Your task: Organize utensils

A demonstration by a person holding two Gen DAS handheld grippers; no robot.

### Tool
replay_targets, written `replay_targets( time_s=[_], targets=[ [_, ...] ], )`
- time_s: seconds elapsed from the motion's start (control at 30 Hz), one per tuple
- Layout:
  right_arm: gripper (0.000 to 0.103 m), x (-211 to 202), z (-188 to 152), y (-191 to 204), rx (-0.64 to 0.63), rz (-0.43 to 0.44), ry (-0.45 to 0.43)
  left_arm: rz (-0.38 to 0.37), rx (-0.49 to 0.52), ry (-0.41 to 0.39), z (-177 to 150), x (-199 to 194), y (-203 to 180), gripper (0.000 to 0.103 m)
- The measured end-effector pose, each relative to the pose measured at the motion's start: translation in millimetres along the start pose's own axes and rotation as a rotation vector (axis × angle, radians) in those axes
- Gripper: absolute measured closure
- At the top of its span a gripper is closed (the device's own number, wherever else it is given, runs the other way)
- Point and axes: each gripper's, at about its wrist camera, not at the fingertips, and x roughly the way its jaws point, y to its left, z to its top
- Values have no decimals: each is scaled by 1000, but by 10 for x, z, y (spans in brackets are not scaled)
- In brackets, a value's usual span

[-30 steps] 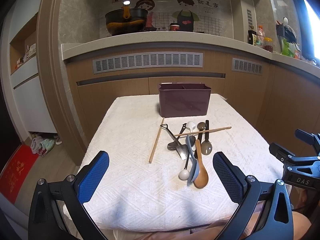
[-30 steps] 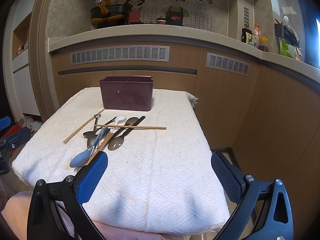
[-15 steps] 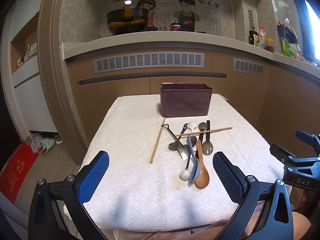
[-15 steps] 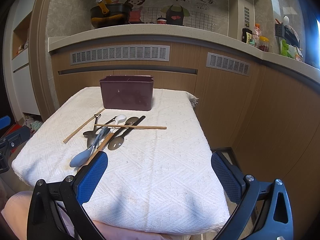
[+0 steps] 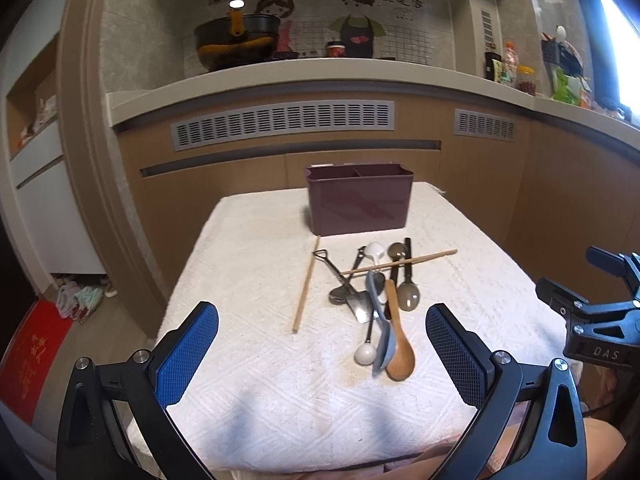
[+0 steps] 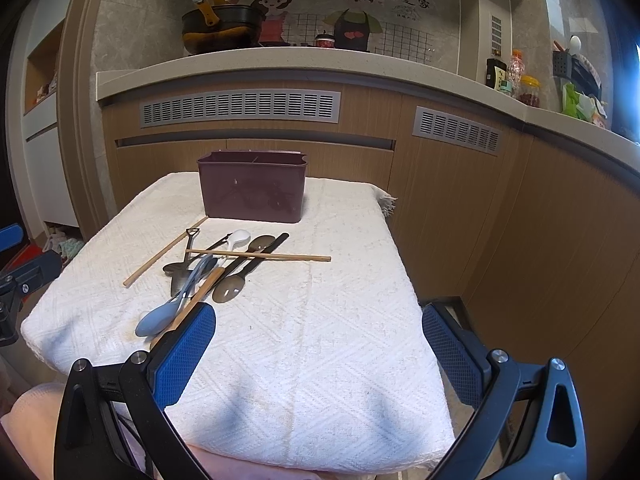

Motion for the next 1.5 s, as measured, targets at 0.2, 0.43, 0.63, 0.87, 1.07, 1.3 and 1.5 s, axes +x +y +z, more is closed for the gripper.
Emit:
replay_targets(
  time_s=[0.2,0.43,0.63,0.87,1.07,1.3,1.5],
  targets=[
    [0,148,169,-35,-45,-18,-22,-45,0,-5,165,168,90,0],
    [0,512,357,67,-173,41,-68,1,-12,42,375,695,246,0],
    [0,883,527,162,-254,60,-42,-30,-66,82,486,1121,453,0],
    [0,1366,704,193,-217,95,2,-5,-122,35,597,1361,716,2],
    [1,1723,681,433,-389,307,29,9,-126,41,673,1460,946,20],
    [32,2147,569,715,-554,450,169,-38,-132,128,540,1607,1007,36],
    [45,2392,506,767,-501,510,295,-88,-111,175,476,1701,904,44]
  ],
)
